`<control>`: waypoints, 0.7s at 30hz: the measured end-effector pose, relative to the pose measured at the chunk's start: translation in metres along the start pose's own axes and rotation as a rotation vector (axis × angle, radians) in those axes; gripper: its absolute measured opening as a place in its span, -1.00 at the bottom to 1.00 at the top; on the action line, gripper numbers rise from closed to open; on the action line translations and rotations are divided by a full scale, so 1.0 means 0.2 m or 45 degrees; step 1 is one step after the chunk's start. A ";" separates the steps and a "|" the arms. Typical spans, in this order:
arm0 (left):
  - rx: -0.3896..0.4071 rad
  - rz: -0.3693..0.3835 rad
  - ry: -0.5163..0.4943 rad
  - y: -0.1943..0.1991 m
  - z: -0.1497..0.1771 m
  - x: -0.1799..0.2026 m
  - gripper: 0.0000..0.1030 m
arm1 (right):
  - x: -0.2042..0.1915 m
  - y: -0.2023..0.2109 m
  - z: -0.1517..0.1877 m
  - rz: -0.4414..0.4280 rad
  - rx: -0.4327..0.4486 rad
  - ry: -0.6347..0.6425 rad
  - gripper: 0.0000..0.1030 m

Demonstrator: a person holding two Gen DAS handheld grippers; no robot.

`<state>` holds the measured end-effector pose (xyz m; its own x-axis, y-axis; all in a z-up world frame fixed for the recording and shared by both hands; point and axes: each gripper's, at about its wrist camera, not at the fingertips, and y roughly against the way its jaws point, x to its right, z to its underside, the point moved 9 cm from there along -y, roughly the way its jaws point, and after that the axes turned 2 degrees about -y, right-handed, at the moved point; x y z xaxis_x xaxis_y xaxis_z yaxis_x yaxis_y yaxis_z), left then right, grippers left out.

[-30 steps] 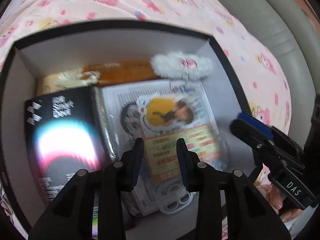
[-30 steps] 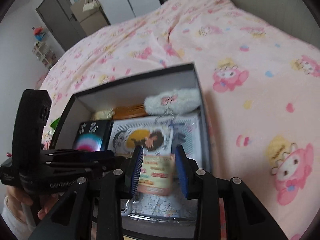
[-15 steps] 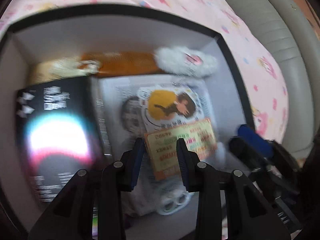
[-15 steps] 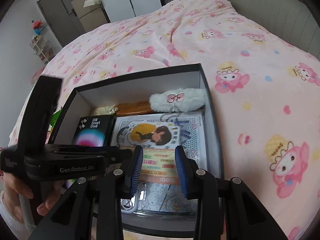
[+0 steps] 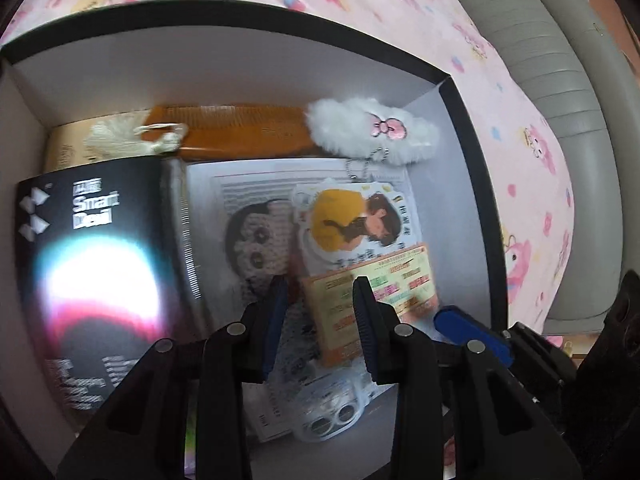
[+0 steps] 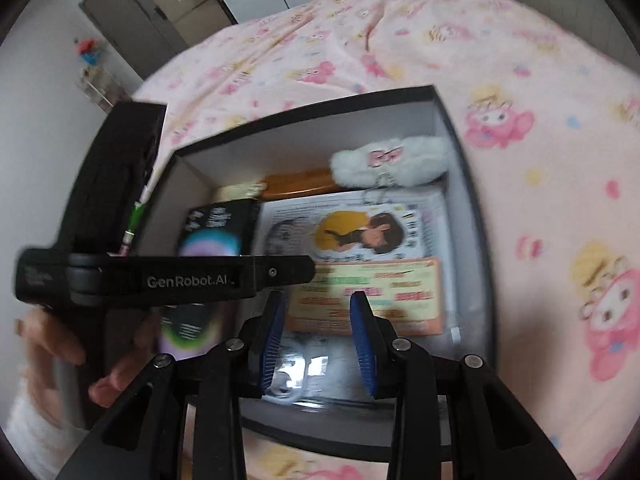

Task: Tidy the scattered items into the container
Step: 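Carry the card into the black box and open the left gripper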

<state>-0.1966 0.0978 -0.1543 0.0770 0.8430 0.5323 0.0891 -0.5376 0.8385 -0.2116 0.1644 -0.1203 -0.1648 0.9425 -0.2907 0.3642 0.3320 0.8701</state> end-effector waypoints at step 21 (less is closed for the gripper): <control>-0.016 0.019 0.018 0.06 0.00 -0.10 -0.36 | 0.03 -0.09 0.13 -0.018 -0.246 -0.037 -0.40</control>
<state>-0.1966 0.0744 -0.1544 0.0645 0.8351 0.5463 0.0755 -0.5499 0.8318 -0.1961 0.1660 -0.1475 -0.1410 0.9394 -0.3124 0.1792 0.3346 0.9252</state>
